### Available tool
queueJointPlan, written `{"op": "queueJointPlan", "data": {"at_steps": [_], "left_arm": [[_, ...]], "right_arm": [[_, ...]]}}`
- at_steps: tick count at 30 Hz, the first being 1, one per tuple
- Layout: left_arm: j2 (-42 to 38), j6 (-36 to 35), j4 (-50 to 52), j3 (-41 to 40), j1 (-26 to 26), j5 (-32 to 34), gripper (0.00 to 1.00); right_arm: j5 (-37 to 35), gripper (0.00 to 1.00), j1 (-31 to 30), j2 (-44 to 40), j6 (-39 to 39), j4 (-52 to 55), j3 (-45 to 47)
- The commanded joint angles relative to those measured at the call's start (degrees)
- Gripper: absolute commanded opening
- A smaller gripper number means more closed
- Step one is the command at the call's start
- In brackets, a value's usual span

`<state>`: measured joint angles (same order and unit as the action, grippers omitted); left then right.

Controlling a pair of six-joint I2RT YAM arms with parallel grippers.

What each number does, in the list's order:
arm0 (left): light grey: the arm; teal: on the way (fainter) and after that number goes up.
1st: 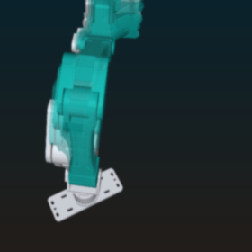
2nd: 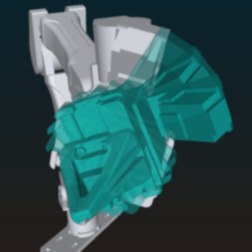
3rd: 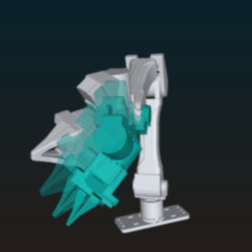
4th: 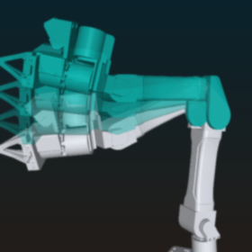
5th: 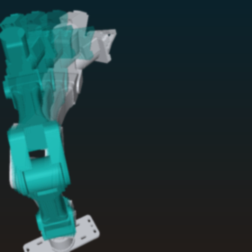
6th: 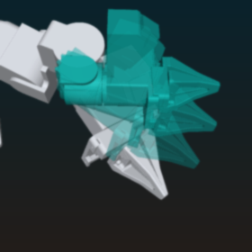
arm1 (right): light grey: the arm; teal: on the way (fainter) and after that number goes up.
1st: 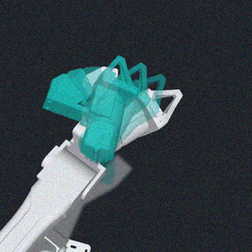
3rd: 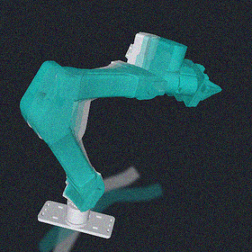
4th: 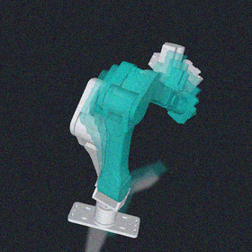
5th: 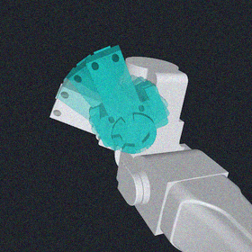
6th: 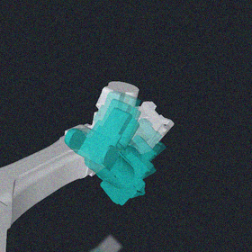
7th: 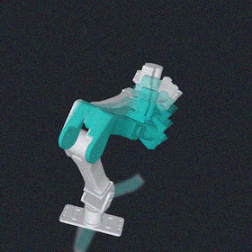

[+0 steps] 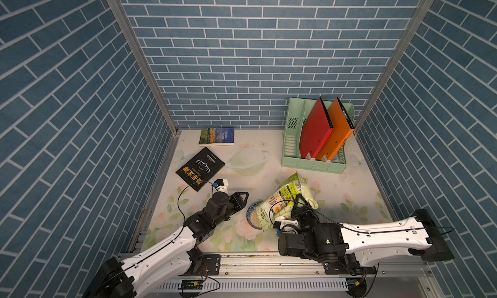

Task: Pour the oats into the breakfast bowl
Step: Pour the oats into the bowl.

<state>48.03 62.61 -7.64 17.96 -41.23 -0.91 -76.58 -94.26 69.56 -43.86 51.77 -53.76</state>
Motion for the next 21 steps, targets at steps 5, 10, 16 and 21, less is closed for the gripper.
{"op": "queueJointPlan", "data": {"at_steps": [5,10,16,21], "left_arm": [[0.23,0.32,-0.88,-0.64,-0.34,0.73,0.51],[0.11,0.48,-1.03,-0.96,-0.29,0.86,0.51],[0.17,0.67,-1.06,-0.89,-0.34,0.62,0.51],[-0.26,0.69,-0.40,-0.94,-0.38,0.90,0.51]], "right_arm": [[-9.10,0.00,-1.72,0.29,0.24,-2.05,-1.12],[-8.89,0.00,-1.79,-1.33,-1.54,-4.77,1.12],[-9.12,0.00,-1.77,-1.68,-1.02,-4.77,2.27],[-10.30,0.00,-1.63,-2.44,-0.56,-5.15,1.24]]}}
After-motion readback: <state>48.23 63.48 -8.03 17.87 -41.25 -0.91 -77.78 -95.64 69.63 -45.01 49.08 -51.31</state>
